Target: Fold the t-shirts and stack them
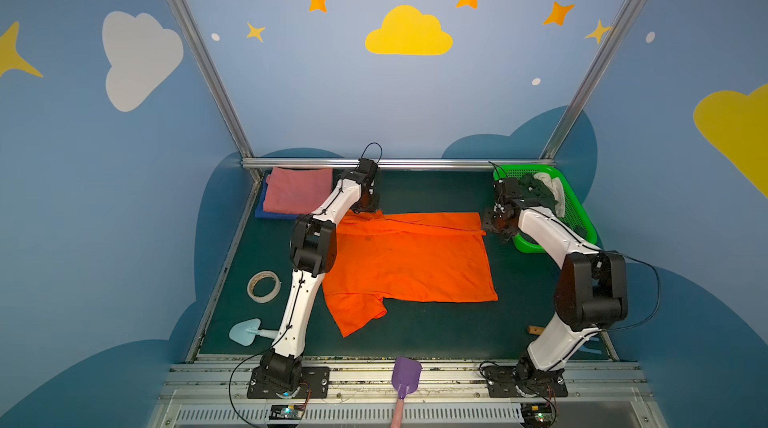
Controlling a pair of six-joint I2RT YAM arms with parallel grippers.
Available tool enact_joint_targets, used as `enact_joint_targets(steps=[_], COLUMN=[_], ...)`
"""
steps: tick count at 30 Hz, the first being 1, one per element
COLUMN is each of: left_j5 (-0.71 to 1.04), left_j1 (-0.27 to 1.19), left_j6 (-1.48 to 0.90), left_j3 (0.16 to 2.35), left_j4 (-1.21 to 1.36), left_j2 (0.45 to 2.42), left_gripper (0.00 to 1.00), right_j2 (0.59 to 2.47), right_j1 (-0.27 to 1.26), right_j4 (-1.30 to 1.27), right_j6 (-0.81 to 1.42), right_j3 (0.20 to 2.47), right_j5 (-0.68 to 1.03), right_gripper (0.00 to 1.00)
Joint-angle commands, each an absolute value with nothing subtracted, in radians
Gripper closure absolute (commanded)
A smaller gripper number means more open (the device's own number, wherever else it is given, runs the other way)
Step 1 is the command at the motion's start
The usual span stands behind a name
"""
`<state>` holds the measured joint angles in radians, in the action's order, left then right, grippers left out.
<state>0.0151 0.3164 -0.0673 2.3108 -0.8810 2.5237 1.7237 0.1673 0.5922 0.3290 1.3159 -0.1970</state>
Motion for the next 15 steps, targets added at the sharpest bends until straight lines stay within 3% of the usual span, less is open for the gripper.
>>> enact_joint_targets(steps=[1,9,15], left_j5=[0.035,0.061,0.037], left_j1=[0.316,0.318,0.322], left_j6=[-0.073,-0.083,-0.096], left_j3=[2.325,2.328,2.206], left_j4=[-0.916,-0.916,-0.856], left_j2=[2.554,2.54,2.408], left_gripper=[0.61,0.95,0.95], right_j2=[1.686,1.659,1.628], right_j1=[0.171,0.172,0.174], right_j4=[0.586,0.585,0.584], right_j6=[0.332,0.335,0.338], right_j3=[1.299,1.271,1.253], right_j5=[-0.189,-0.192,-0.188], right_gripper=[0.43,0.44,0.44])
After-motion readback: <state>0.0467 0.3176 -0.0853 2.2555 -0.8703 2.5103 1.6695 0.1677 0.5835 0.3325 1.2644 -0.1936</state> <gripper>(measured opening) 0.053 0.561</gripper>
